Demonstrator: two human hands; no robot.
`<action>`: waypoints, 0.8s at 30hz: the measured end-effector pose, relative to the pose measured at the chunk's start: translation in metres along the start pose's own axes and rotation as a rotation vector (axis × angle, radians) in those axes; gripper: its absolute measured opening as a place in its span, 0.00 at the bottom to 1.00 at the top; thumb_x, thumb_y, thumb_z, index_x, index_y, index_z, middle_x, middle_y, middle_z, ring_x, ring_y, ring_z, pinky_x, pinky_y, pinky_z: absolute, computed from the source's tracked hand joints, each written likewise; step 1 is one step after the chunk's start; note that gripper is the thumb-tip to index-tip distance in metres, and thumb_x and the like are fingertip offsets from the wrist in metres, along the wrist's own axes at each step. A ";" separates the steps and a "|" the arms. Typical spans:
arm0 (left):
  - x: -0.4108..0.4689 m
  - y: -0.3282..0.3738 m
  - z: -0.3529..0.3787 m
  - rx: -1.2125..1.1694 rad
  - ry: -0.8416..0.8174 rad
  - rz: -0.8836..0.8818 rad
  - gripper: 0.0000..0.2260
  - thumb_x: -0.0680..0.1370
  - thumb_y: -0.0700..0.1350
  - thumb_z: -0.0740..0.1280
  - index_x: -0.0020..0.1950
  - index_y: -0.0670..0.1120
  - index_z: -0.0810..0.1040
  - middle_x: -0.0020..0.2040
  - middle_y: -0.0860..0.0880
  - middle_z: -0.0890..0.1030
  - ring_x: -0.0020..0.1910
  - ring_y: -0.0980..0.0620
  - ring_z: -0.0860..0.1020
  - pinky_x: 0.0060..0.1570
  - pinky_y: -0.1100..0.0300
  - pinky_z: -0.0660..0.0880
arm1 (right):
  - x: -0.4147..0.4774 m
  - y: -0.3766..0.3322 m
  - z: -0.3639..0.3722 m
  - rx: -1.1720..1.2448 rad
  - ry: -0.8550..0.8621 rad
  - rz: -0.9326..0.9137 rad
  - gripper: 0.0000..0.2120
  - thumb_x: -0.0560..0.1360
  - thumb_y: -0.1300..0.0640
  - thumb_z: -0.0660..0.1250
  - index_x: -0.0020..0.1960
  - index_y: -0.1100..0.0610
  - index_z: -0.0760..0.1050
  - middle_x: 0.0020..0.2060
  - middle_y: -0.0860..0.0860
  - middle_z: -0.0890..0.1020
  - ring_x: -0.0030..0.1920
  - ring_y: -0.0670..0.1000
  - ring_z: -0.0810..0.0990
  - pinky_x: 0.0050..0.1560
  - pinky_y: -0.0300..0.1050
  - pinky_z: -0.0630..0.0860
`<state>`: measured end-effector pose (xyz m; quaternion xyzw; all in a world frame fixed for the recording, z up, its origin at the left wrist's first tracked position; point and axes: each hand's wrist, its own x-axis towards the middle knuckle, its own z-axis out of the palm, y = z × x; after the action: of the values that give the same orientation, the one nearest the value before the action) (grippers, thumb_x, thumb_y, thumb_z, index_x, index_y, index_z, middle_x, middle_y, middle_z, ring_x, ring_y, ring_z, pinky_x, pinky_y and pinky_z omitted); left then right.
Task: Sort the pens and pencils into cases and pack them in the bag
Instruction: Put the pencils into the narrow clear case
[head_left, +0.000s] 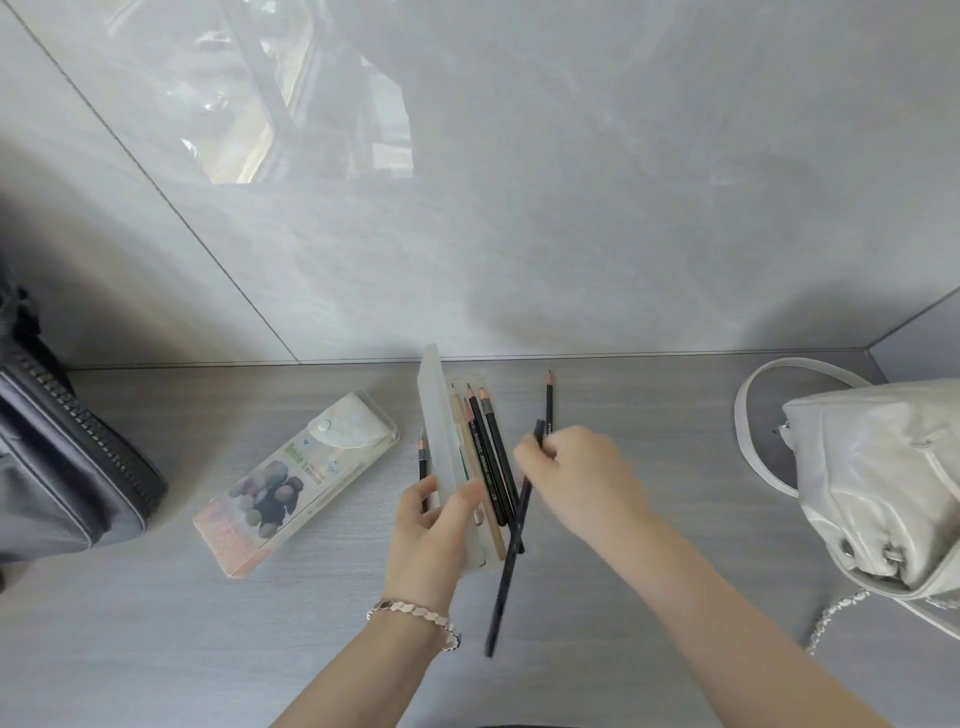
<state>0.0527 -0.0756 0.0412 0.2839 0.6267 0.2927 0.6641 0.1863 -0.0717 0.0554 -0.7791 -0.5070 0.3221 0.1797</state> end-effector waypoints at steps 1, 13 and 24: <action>-0.001 0.003 -0.001 0.016 -0.002 -0.007 0.32 0.63 0.53 0.74 0.64 0.47 0.70 0.46 0.47 0.81 0.50 0.45 0.80 0.57 0.40 0.75 | 0.003 0.002 -0.006 0.067 0.025 -0.010 0.23 0.78 0.51 0.56 0.30 0.62 0.73 0.23 0.54 0.72 0.27 0.54 0.71 0.30 0.45 0.67; -0.008 -0.003 -0.007 0.171 -0.139 0.084 0.13 0.65 0.49 0.70 0.48 0.59 0.74 0.38 0.52 0.83 0.33 0.63 0.81 0.40 0.57 0.78 | 0.032 0.004 0.005 0.229 0.186 -0.108 0.17 0.79 0.53 0.57 0.33 0.58 0.64 0.28 0.54 0.74 0.29 0.55 0.73 0.31 0.48 0.67; -0.005 -0.002 -0.013 0.059 -0.275 0.033 0.30 0.55 0.56 0.70 0.57 0.56 0.76 0.48 0.50 0.82 0.44 0.55 0.83 0.45 0.42 0.80 | 0.026 0.023 0.014 -0.091 0.328 -0.265 0.23 0.69 0.47 0.71 0.60 0.57 0.76 0.56 0.58 0.74 0.58 0.59 0.71 0.59 0.52 0.69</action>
<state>0.0392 -0.0802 0.0420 0.3510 0.5332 0.2432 0.7303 0.1997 -0.0581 0.0228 -0.7549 -0.5828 0.1413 0.2654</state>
